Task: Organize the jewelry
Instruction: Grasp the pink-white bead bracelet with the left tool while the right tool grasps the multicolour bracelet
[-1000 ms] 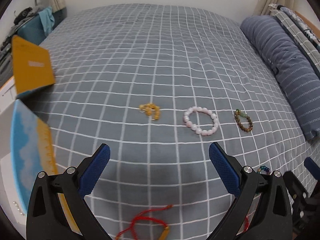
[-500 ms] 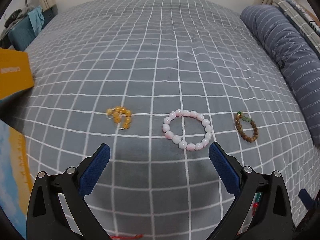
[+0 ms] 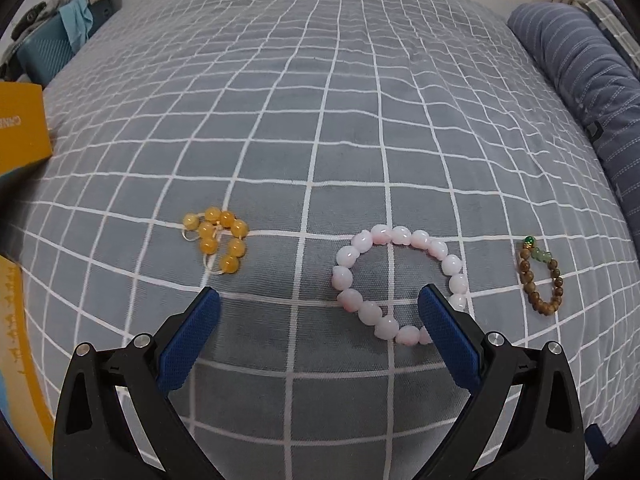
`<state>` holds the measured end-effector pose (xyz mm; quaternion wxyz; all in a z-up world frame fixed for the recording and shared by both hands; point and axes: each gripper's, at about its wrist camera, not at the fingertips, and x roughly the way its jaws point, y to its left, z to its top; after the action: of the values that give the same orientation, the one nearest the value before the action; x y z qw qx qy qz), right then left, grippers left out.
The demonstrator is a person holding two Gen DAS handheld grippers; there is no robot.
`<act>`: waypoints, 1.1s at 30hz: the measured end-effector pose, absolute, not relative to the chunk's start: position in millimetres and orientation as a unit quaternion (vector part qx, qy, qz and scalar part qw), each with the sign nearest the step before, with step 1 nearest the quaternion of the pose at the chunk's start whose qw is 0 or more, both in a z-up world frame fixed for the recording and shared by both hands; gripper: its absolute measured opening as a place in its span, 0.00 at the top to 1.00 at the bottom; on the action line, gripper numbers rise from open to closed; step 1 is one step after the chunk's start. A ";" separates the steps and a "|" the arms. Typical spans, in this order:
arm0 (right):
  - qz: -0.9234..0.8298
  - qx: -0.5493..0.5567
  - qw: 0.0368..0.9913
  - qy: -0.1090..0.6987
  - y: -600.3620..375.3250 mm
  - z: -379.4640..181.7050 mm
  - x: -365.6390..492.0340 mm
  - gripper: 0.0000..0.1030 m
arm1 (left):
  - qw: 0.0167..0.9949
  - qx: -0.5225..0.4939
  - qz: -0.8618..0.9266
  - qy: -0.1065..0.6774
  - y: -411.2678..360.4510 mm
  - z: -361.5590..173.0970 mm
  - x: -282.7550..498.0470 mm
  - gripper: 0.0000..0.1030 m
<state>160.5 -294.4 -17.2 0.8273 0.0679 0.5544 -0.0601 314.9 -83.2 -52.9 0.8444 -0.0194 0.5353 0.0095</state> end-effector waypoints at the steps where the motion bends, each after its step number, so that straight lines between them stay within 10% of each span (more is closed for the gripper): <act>1: -0.060 0.068 0.826 0.557 -294.7 -18.7 160.9 0.43 | 0.844 -0.018 0.010 0.535 -84.3 -53.7 315.8 0.06; 12: -0.067 0.062 0.814 0.573 -296.4 -32.4 163.9 0.65 | 0.840 -0.015 0.021 0.542 -89.6 -56.1 315.3 0.23; 24: -0.069 0.057 0.812 0.577 -293.5 -31.0 167.3 0.85 | 0.836 -0.016 0.004 0.548 -85.5 -51.3 318.7 0.85; 33: -0.068 0.055 0.815 0.572 -293.0 -25.3 166.2 0.91 | 0.836 -0.009 -0.009 0.548 -85.5 -46.1 315.0 0.90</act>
<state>166.2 -293.0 -25.3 0.8154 0.0552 0.5722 -0.0677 315.0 -85.5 -46.1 0.8361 -0.0085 0.5484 -0.0086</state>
